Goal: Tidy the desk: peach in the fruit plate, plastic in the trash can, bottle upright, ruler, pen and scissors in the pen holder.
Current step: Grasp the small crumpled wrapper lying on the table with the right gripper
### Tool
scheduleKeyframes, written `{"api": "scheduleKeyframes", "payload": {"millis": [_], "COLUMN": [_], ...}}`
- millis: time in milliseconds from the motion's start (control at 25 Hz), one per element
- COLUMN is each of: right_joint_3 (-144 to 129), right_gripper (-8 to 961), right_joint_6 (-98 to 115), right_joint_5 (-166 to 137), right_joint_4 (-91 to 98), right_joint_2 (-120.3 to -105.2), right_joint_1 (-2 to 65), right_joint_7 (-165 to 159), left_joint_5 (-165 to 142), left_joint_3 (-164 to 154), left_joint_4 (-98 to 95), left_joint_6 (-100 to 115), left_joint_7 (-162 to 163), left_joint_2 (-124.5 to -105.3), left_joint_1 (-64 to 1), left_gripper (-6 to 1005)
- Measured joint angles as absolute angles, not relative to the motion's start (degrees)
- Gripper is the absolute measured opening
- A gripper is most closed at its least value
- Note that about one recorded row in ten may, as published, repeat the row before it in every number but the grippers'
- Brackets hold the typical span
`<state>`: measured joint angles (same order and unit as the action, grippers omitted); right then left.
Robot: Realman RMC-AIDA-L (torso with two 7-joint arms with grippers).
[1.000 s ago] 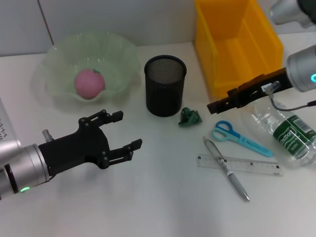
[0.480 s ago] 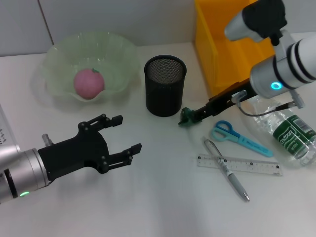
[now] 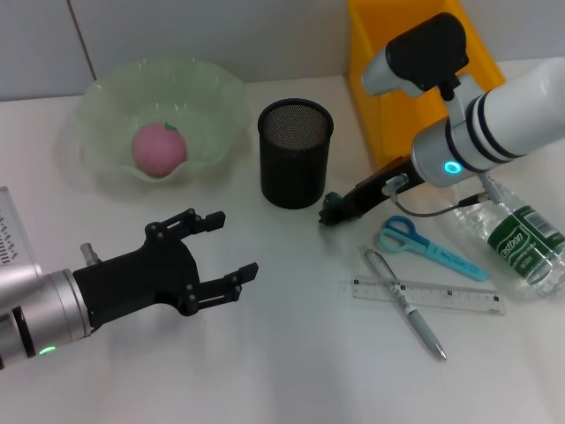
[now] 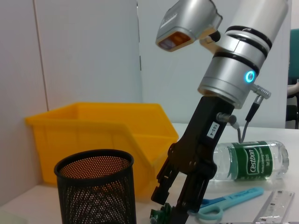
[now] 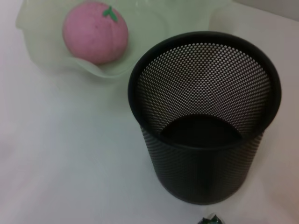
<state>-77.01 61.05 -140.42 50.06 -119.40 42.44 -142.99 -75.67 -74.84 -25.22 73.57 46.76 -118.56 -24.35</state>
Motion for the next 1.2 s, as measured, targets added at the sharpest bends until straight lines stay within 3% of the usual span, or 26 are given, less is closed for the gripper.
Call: {"api": "scheduleKeyframes", "payload": {"millis": [600,1000,1200], "right_joint_3": [-78.21,-78.22,-78.22], "right_gripper": [813,689,562], "right_joint_6": [57.63,57.42,57.42], "right_joint_5": [-140.18,-140.18,-140.18], "right_joint_4": [44.49,43.08,43.23], "right_joint_2": [-119.53,-119.53,-119.54], "right_joint_1": [45.34,45.96,45.93], "right_joint_7": [-143.1,-143.02,-142.94], "left_joint_5": [-75.68,-75.67,-75.68], "left_joint_3": [-75.06,-75.24,-75.23], "left_joint_4": [-25.22,-25.22,-25.22], "left_joint_6": [73.56,73.56,73.56], "left_joint_7": [46.67,46.67,46.67], "left_joint_2": [-118.65,-118.65,-118.65], "left_joint_1": [-24.52,-24.68,-24.51], "left_gripper": [815,815,816]}}
